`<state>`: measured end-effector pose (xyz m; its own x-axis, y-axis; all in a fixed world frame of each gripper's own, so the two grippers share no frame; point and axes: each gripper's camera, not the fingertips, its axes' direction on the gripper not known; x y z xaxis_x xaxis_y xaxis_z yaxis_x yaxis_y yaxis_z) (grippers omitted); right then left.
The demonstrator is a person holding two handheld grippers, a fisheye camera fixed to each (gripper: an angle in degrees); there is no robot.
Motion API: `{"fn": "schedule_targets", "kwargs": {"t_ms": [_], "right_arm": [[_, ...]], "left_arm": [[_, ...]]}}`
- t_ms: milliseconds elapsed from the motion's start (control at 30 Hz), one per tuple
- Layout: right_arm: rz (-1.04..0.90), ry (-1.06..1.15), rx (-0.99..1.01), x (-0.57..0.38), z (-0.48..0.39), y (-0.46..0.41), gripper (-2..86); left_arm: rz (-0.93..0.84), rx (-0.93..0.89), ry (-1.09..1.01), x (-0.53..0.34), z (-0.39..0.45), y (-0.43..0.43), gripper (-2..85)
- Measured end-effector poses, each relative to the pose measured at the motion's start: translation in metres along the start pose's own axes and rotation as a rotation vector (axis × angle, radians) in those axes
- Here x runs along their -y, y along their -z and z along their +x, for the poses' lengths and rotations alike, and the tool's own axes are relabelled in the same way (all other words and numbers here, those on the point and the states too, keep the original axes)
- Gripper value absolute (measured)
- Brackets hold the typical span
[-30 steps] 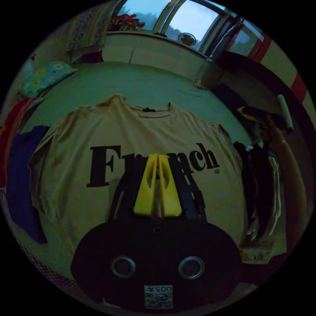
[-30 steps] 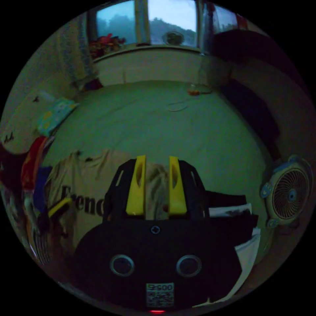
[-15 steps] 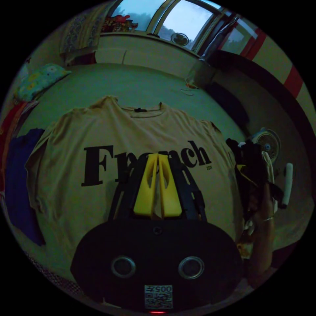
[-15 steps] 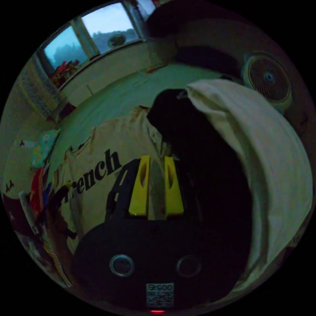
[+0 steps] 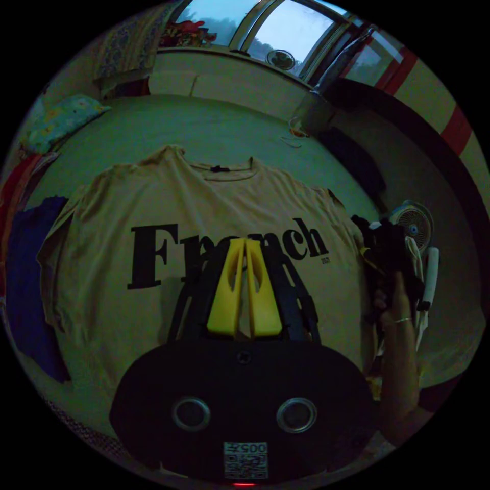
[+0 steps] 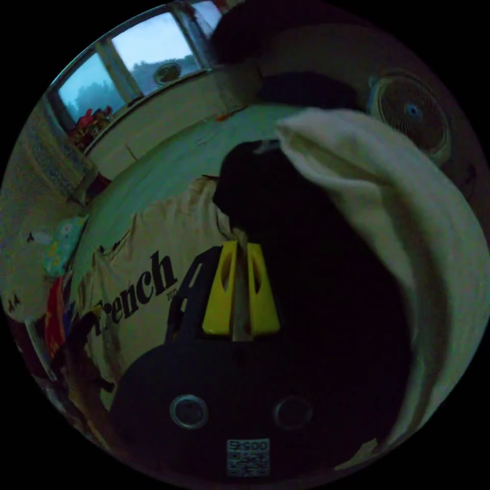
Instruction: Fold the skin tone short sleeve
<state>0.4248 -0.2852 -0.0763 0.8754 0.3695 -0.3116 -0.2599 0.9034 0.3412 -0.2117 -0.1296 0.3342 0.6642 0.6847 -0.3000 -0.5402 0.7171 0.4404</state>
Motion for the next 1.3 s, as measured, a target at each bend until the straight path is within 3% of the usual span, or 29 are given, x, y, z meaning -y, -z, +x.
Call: {"fn": "schedule_targets", "kwargs": {"t_ms": [267,433,567,633,833,1200,1300], "right_arm": [[0.159,0.494,-0.128,-0.013,-0.119,0.005,-0.3],[-0.038,0.73,-0.226,-0.022,-0.176,-0.052,1.7],[-0.101,0.635,-0.102,-0.001,-0.176,-0.054,6.6],[-0.15,0.567,0.085,0.018,-0.169,-0.046,8.6],[-0.048,0.285,0.274,0.098,-0.147,-0.047,7.8],[-0.318,0.112,0.066,0.202,-0.204,-0.169,8.3],[-0.315,0.171,-0.047,0.207,-0.228,-0.181,2.1]], "left_arm": [[-0.015,-0.001,-0.013,0.012,-0.005,-0.02,-0.6],[-0.021,0.004,-0.012,0.019,-0.011,-0.029,-0.5],[-0.024,-0.007,-0.003,0.023,-0.018,-0.034,-0.6],[-0.026,-0.012,0.0,0.025,-0.021,-0.036,-0.5],[-0.031,-0.024,0.008,0.027,-0.031,-0.04,-0.5],[-0.041,0.007,0.013,0.028,-0.054,-0.036,-0.5],[-0.047,0.016,0.013,0.027,-0.06,-0.032,-0.5]]}}
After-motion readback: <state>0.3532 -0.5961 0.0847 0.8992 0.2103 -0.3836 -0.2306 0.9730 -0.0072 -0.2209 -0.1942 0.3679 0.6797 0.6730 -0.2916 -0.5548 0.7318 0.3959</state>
